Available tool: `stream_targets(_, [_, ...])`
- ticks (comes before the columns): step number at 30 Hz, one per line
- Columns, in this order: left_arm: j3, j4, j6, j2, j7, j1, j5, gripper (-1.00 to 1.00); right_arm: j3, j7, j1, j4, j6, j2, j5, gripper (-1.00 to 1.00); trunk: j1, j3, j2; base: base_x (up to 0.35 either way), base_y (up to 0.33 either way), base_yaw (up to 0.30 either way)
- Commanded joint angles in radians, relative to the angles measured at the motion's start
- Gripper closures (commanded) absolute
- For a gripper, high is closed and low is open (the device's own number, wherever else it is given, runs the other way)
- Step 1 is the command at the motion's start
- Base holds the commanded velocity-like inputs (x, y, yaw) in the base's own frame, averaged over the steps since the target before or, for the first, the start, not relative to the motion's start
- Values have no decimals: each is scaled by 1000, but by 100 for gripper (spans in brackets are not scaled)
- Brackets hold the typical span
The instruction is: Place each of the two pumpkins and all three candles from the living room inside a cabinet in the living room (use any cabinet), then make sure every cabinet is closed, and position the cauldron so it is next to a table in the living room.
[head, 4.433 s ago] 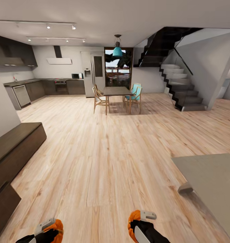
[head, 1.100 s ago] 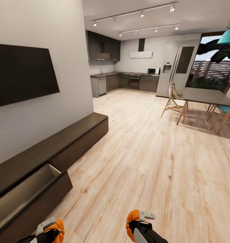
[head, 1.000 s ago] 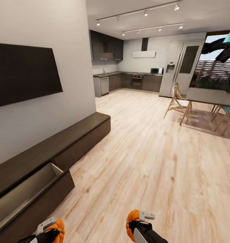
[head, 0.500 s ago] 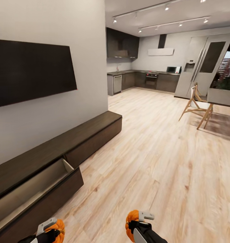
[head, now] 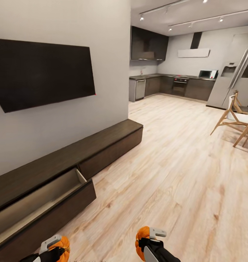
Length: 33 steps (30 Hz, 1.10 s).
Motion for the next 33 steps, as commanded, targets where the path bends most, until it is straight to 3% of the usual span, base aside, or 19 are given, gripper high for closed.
stream_targets(1, [0,0,0,0,0,0,0,100,0,2,0,0,-1,0,0,100,0,-1,0,16,-15,243])
stream_targets(33, [1,0,5,2,-3,5,-1,100,0,3,0,1,-2,0,0,100,0,-31,0,1,-1,243])
